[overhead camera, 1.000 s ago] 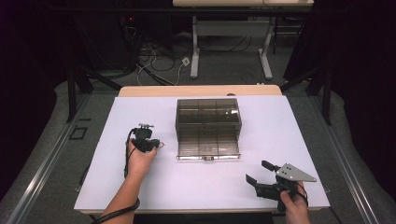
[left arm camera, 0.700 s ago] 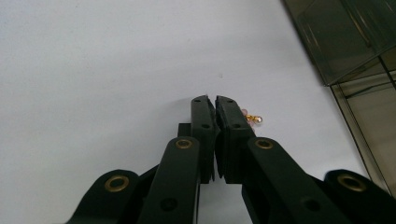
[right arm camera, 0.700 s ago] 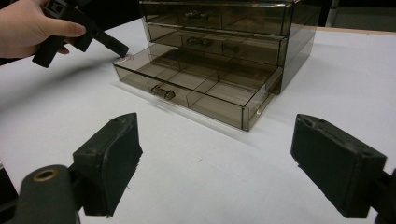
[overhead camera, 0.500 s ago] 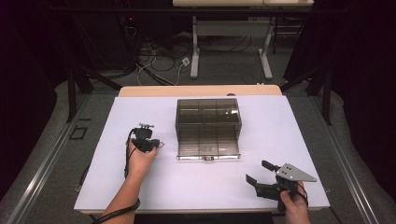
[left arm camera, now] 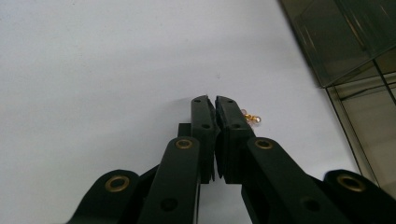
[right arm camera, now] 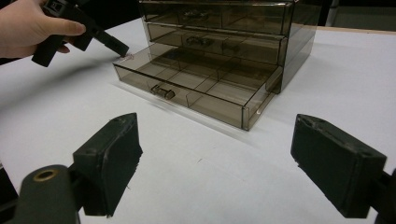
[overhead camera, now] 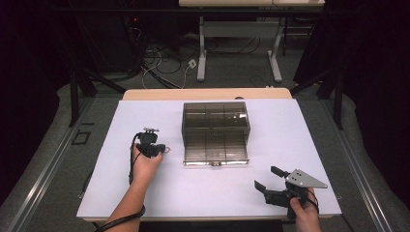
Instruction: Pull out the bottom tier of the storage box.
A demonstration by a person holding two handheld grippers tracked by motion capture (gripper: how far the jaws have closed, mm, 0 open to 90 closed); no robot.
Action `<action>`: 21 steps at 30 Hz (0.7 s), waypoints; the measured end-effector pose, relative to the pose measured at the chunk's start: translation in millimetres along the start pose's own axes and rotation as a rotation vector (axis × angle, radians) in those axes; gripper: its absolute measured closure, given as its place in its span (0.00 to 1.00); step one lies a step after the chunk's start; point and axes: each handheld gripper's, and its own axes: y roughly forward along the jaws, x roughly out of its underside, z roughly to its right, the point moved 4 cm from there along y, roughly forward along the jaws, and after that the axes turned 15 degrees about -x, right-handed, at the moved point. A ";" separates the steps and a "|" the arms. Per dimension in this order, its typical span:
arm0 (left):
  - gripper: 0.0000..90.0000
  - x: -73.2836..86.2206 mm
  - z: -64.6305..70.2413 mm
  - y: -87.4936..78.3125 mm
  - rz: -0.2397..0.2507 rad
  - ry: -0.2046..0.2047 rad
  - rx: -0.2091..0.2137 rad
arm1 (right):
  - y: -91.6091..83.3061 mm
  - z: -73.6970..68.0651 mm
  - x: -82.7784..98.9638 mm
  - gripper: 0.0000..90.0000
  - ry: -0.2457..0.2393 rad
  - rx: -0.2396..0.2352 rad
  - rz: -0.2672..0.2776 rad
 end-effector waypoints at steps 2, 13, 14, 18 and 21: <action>0.97 -0.4 0.2 -0.5 0.000 0.004 0.003 | 0.1 0.0 0.1 0.17 0.002 0.001 0.000; 0.97 -1.8 -2.3 -3.7 0.013 0.000 0.010 | 0.4 0.1 0.2 0.17 0.002 0.000 0.001; 0.97 -1.9 -2.6 -4.0 0.013 -0.001 0.009 | 0.4 0.1 0.2 0.17 0.004 0.000 0.001; 0.97 -1.8 -3.7 -5.3 0.018 -0.008 0.008 | 0.3 0.1 0.3 0.17 0.004 0.001 -0.001; 0.97 -1.8 -4.5 -6.3 0.018 -0.007 0.012 | 0.3 0.2 0.4 0.17 0.004 0.002 -0.001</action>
